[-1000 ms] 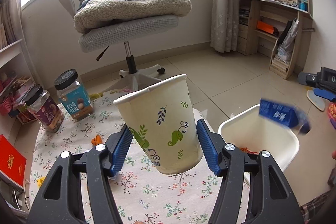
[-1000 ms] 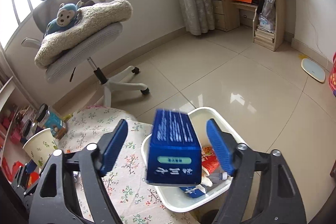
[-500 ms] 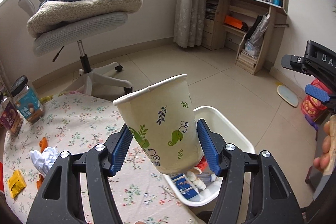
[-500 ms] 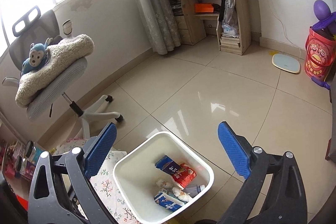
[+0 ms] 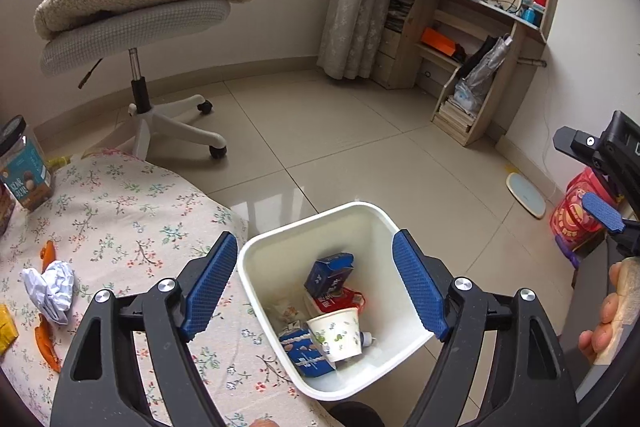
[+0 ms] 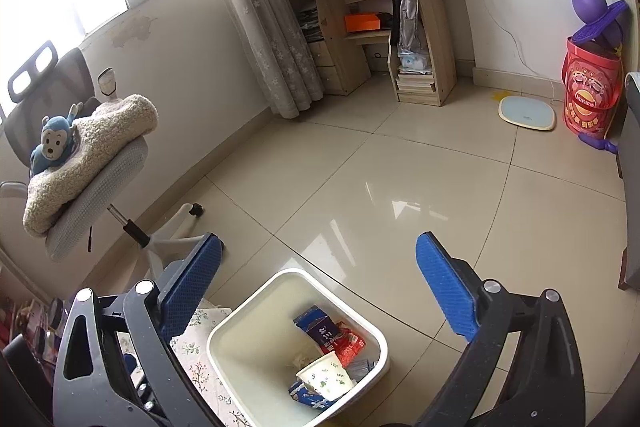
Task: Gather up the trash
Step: 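Move both tools back over the table toward the wrapper and peels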
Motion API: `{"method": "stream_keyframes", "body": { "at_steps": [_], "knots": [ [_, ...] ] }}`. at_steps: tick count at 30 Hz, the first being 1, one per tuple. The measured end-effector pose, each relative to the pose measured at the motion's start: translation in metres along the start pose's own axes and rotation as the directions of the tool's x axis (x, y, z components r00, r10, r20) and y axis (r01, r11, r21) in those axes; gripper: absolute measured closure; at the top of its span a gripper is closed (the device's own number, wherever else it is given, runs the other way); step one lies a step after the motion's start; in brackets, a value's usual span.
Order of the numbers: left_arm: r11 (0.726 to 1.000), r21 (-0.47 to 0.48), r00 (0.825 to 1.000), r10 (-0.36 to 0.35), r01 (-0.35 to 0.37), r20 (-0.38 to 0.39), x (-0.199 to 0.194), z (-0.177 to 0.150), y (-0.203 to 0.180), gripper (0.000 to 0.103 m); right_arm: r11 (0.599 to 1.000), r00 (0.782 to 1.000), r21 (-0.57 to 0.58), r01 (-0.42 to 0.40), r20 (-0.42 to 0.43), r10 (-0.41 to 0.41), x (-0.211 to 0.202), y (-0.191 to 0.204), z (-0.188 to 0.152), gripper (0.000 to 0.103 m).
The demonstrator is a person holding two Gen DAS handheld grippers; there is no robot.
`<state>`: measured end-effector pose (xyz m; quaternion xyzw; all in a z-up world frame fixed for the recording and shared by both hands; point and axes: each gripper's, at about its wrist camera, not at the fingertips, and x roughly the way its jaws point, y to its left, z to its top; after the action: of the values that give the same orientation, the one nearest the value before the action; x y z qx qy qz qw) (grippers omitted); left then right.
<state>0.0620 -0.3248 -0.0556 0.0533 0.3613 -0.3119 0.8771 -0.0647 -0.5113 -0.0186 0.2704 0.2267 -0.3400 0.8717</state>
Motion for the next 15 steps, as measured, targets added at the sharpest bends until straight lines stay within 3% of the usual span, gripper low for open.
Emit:
{"method": "stream_keyframes", "body": {
  "at_steps": [6,15],
  "knots": [
    [0.994,0.001,0.989,0.110,-0.111,0.099,-0.032,0.007,0.027,0.023,0.992,0.999,-0.126,0.020,0.031,-0.016,-0.007,0.036,-0.015,0.007],
    [0.963,-0.015,0.936,0.267,-0.271,0.230,-0.077,0.006,0.076,0.019,0.953,0.999,-0.301,-0.040,-0.016,0.037,-0.005,0.105,-0.052,0.007]
  ]
}}
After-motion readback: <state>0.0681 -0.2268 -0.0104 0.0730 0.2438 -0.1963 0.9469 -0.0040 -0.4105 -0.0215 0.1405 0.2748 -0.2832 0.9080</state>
